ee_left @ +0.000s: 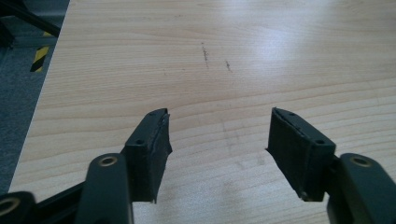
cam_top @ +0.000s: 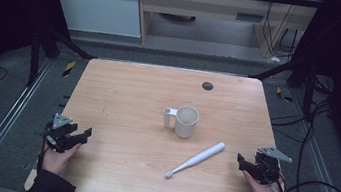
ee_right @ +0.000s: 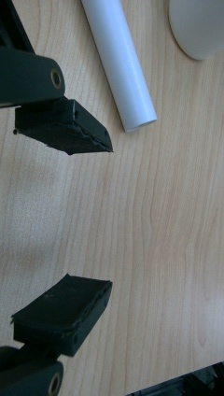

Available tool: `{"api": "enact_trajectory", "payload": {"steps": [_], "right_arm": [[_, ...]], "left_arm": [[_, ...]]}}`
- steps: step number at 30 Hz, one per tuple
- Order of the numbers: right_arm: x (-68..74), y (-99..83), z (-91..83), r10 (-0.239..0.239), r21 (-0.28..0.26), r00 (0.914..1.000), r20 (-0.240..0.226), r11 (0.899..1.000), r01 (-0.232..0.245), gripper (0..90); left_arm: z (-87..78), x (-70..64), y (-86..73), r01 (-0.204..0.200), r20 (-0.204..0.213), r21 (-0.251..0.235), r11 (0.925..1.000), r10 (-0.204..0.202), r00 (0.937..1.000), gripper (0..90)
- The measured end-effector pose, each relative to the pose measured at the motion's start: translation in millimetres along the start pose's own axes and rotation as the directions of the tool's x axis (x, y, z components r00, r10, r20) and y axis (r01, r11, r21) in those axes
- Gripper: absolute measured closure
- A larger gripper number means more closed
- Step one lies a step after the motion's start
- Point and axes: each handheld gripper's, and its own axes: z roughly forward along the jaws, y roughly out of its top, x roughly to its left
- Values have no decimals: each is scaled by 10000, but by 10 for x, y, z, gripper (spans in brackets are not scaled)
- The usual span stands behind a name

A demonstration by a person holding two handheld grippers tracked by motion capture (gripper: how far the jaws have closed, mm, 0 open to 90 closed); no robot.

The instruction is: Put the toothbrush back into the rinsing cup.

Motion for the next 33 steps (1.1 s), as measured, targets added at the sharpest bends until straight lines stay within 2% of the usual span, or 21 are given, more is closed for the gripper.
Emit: {"api": "enact_trajectory", "payload": {"steps": [3,12,16,19,21,26,33], "right_arm": [[30,3,-20,-122,-23,9996,-236,9999,121,317],[164,51,-102,-420,-236,9972,-615,9989,406,432],[228,80,-117,-532,-325,9949,-851,9982,506,478],[272,99,-120,-719,-473,9937,-856,9966,680,526],[299,121,-127,-697,-468,9918,-1075,9968,650,547],[358,147,-70,-822,-269,9859,-1458,9965,791,608],[466,191,-7,-1067,-180,9794,-1716,9943,1051,692]], "left_arm": [[-6,9,-3,91,21,46,9999,-91,10000,420],[6,-13,-8,-202,29,446,9988,201,9998,456],[16,-19,-15,-271,42,477,9985,270,9996,460],[23,-30,-13,-373,57,531,9979,370,9993,460],[27,-36,-14,-397,64,527,9978,394,9992,460],[22,-45,-8,-449,72,416,9981,446,9990,470],[21,-60,-2,-484,116,405,9980,479,9988,488]]}}
